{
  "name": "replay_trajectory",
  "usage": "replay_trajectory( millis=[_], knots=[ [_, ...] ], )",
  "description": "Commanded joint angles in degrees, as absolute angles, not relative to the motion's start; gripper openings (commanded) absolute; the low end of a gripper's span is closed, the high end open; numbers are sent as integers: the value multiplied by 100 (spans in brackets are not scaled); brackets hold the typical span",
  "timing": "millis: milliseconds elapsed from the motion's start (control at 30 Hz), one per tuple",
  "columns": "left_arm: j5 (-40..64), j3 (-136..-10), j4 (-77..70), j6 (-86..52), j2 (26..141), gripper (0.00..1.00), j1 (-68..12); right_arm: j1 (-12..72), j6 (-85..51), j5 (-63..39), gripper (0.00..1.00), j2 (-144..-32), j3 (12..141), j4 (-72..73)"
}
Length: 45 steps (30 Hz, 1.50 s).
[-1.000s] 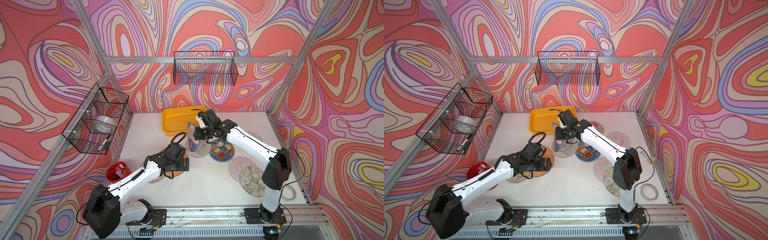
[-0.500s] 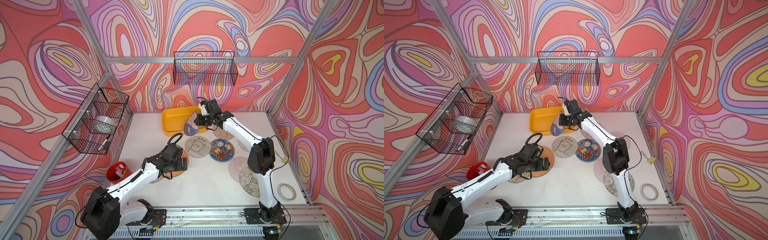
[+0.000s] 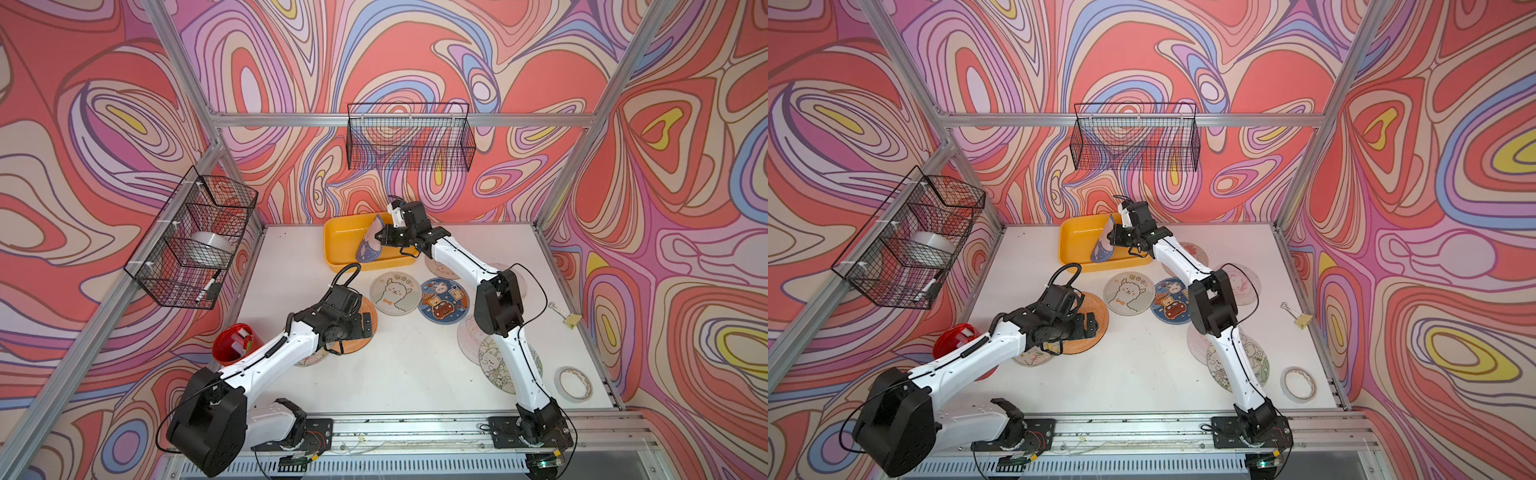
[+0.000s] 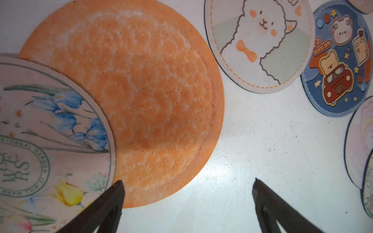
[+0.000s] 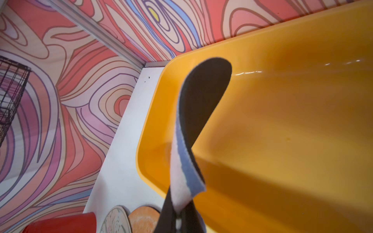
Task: Put the coasters into the storage box
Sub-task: Place the coaster in the storage box.
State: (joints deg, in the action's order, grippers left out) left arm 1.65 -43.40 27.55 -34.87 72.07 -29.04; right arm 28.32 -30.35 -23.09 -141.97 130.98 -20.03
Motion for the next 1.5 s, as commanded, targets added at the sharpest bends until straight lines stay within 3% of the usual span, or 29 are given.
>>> replay_trajectory(
  millis=[0,267,433,567,933,1467],
  knots=[
    [215,-4463,2723,-3424,7316,100,-2818,2623,-3358,-2409,0,-14630,13470,-1844],
    [250,-4590,2726,-3375,7460,100,-2669,2392,-3507,-2009,0,-15213,14209,-3100],
    [272,-4654,2681,-3394,7569,100,-2640,2390,-3365,-1676,42,-14738,13590,-3041],
    [264,-4749,2646,-3394,7687,100,-2637,2390,-3279,-1584,58,-14462,13378,-3145],
    [280,-4973,2556,-3442,7925,100,-2638,2386,-3117,-1474,67,-13603,12509,-2966],
    [-41,-5866,2584,-3330,8841,98,-2639,2391,-3003,-1716,68,-11720,10088,-2909]
  ],
)
